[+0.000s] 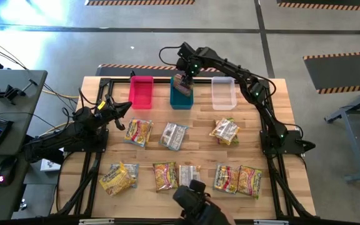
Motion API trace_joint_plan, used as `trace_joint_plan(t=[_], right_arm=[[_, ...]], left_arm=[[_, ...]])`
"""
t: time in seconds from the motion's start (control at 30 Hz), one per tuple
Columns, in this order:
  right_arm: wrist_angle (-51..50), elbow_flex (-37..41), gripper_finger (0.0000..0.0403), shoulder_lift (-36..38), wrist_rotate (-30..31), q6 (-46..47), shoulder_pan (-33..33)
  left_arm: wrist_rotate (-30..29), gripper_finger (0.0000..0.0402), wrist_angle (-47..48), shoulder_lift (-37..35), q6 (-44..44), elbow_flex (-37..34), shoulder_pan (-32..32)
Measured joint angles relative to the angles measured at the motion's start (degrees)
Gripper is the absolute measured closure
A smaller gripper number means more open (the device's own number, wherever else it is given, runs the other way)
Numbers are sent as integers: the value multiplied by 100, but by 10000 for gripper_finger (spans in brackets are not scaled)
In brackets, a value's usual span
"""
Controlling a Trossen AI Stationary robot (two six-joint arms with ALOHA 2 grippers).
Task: Sort Maruchan noodles
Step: Put the top left green noodle pack into the blue bin
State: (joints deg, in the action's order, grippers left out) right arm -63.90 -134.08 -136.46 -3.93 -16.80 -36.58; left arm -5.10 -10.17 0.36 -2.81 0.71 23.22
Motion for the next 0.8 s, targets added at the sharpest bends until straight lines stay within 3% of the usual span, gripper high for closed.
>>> trace_joint_plan(t=[0.47,0.57,0.8], right_arm=[[-58,0,300,-37,-386,571,-1],[-13,0,288,-37,-262,647,28],[-52,0,208,-37,-319,792,39]], left_arm=[[0,401,1,0,-4,0,-1],[0,401,1,0,-6,0,0],[0,401,2,0,-5,0,-1]])
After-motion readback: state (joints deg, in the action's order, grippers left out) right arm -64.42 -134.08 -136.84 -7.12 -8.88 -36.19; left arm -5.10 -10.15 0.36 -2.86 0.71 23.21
